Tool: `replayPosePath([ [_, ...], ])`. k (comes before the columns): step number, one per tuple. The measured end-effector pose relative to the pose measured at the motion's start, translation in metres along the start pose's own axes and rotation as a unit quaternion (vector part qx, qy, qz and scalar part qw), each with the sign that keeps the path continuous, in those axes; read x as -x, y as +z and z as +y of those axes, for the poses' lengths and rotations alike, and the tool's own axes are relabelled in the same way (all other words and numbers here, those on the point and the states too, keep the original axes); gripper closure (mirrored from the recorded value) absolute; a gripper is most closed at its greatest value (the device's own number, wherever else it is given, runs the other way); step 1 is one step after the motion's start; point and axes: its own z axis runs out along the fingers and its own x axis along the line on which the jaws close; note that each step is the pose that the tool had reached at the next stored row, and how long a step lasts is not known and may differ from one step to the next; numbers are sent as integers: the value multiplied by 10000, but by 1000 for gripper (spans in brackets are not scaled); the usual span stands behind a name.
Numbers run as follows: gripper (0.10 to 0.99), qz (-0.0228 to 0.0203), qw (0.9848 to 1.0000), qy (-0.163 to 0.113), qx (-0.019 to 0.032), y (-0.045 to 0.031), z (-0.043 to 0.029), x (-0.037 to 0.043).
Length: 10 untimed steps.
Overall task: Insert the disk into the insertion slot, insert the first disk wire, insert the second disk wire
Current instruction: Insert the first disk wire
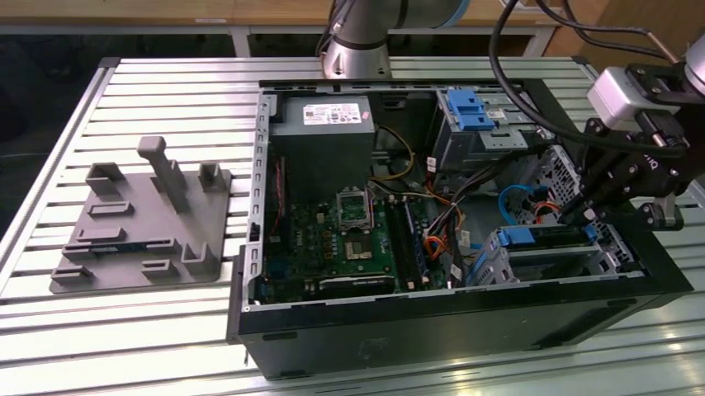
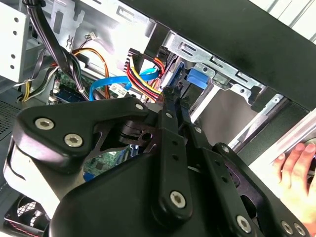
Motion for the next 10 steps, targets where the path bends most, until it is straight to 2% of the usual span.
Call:
replayPosePath([
  [10,922,5,10000,-66,5,7,-8,-1],
])
